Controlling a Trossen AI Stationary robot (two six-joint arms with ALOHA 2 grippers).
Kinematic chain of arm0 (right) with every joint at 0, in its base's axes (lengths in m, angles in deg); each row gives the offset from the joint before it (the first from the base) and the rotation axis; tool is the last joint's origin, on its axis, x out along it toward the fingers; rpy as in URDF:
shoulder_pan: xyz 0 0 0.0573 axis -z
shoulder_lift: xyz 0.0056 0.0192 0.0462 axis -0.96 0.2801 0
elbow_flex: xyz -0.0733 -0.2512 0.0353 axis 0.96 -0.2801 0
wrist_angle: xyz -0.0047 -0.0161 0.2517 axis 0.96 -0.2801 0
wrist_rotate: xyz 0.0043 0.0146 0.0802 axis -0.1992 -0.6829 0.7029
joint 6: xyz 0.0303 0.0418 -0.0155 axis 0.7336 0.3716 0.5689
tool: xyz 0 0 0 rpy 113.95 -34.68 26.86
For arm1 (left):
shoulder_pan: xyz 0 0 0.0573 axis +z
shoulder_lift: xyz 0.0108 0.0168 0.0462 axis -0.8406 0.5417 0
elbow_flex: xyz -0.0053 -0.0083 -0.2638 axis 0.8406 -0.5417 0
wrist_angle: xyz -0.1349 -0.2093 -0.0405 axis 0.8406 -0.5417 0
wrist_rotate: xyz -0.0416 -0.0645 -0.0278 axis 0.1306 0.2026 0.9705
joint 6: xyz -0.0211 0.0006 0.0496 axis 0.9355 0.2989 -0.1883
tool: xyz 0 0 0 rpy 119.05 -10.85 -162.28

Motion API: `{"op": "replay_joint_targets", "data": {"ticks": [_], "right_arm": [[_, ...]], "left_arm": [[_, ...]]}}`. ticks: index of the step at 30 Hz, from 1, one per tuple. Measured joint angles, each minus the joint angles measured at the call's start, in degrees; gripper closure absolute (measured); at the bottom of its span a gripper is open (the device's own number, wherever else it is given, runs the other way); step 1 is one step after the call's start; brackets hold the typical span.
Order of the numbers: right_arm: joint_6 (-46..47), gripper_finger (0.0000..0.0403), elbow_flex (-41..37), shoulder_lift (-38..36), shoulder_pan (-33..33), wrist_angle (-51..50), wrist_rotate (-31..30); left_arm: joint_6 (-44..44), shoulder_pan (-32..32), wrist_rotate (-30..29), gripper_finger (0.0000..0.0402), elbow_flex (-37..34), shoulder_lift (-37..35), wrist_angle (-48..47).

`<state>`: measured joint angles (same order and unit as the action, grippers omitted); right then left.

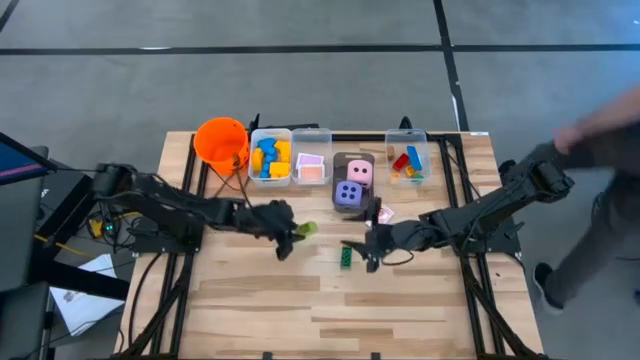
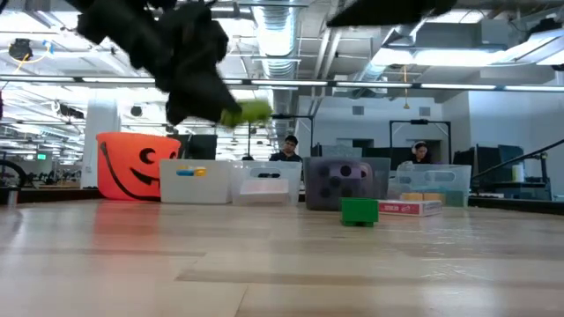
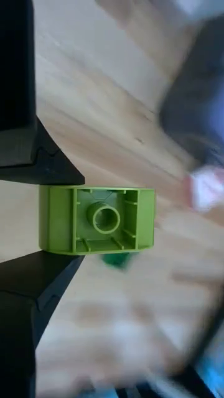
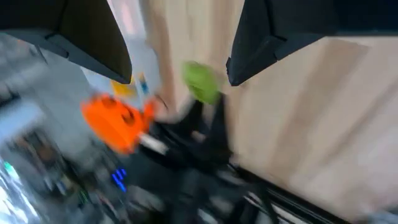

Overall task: Pick & Place Toys
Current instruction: Put the light green game piece into the right transparent bin

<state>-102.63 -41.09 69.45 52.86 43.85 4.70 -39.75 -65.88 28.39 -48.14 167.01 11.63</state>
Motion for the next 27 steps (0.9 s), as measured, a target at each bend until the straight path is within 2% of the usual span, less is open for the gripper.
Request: {"op": "replay_joint_targets", "data": {"ticks": [7,12,27], "right_arm": [[-14.0,0.0136,0.0,0.0,-1.2,3.6,7.7],[-16.5,0.0136,0.0,0.0,0.2,3.9,8.0],[-16.7,0.0136,0.0,0.0,3.5,7.2,8.4]], "left_arm": [[0.9,5.1,13.3,0.0266,0.0,-2.6,9.3],[3.6,5.9,17.3,0.0266,0.1,-1.9,17.1],[5.4,5.6,17.6,0.0266,0.2,-1.3,26.5]]}}
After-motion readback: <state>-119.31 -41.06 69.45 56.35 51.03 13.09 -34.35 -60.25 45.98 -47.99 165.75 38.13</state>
